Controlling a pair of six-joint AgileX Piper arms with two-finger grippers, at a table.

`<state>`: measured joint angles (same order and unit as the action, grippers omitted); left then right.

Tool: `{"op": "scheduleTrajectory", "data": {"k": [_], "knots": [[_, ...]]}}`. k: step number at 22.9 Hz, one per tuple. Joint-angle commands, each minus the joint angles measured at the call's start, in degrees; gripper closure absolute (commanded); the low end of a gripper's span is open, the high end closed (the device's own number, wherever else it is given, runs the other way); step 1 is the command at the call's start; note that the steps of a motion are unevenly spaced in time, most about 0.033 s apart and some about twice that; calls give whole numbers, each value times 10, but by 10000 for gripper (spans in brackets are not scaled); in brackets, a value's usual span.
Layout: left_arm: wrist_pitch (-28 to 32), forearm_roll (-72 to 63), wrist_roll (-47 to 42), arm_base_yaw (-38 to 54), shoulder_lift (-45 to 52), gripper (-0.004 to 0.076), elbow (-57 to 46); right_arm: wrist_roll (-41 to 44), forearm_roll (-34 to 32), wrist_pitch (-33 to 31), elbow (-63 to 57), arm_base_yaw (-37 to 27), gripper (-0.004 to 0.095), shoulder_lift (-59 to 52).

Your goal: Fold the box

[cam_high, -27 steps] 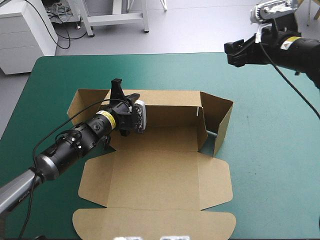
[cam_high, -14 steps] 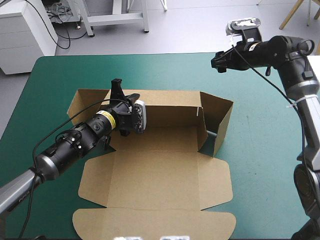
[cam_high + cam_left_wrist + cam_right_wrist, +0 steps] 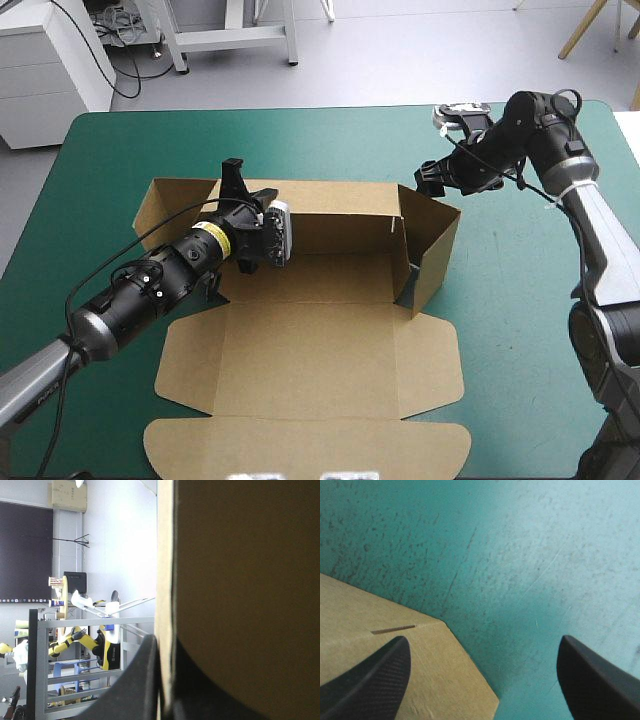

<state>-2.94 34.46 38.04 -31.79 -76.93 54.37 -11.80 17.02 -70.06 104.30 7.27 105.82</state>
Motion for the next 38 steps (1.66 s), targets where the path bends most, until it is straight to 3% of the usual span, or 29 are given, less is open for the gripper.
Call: {"op": "scheduleTrajectory", "data": {"k": [1, 16, 29, 38], "knots": [[10, -4, -4, 1, 18, 734, 18, -22, 25, 12, -34, -3, 170, -66], [9, -4, -4, 1, 18, 734, 18, -262, 207, 209, -329, -3, 170, -207], [14, -4, -4, 1, 18, 734, 18, -305, 246, 150, -388, -3, 170, -219], [23, -3, -4, 1, 18, 734, 18, -501, 417, 219, -455, 11, 170, -238]]}}
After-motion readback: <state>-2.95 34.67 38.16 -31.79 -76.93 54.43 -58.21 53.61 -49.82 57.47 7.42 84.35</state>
